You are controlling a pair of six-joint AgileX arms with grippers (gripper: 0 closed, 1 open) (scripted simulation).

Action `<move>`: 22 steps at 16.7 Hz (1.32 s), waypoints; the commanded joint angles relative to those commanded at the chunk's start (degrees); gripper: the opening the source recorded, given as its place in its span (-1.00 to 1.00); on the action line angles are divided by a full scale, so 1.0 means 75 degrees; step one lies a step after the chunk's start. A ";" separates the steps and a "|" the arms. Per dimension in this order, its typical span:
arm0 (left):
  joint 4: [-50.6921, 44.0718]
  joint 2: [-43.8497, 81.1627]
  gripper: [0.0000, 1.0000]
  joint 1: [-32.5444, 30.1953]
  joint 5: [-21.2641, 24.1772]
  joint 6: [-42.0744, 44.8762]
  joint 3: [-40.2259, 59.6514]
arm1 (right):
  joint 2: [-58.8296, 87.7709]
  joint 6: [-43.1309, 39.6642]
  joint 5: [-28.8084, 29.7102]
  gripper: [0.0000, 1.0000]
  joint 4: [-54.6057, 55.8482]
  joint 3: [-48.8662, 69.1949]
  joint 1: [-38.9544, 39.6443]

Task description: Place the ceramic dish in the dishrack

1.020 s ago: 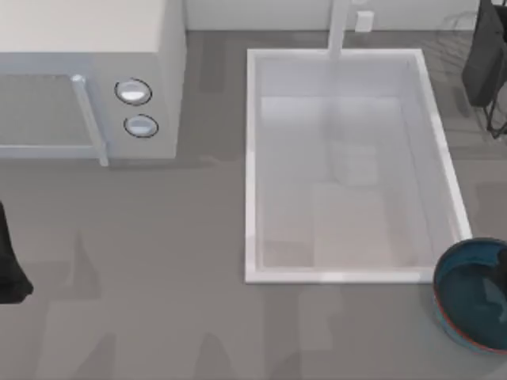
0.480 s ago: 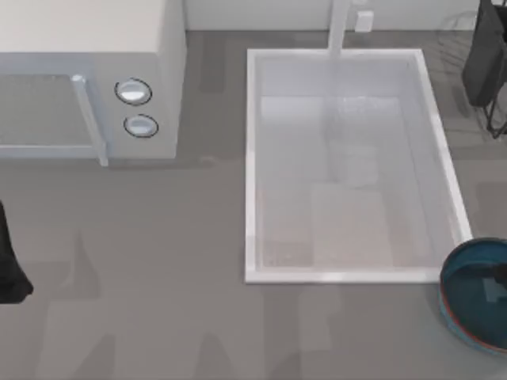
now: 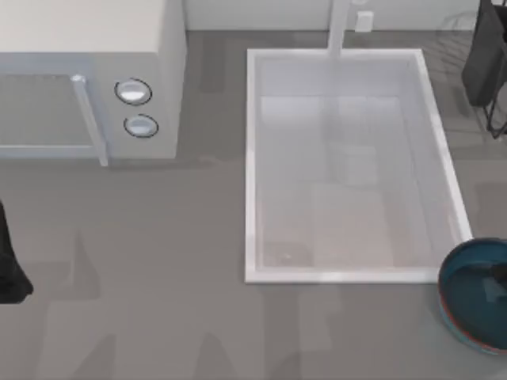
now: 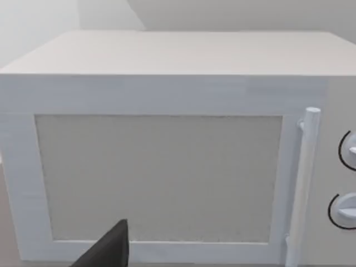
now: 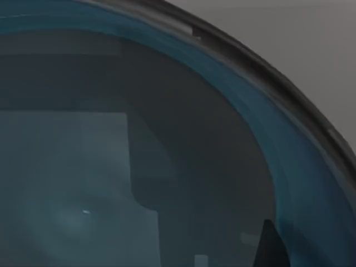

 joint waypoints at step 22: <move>0.0000 0.0000 1.00 0.0000 0.0000 0.0000 0.0000 | -0.0813 -0.0092 -0.0013 -1.00 -0.6338 0.5498 -0.0058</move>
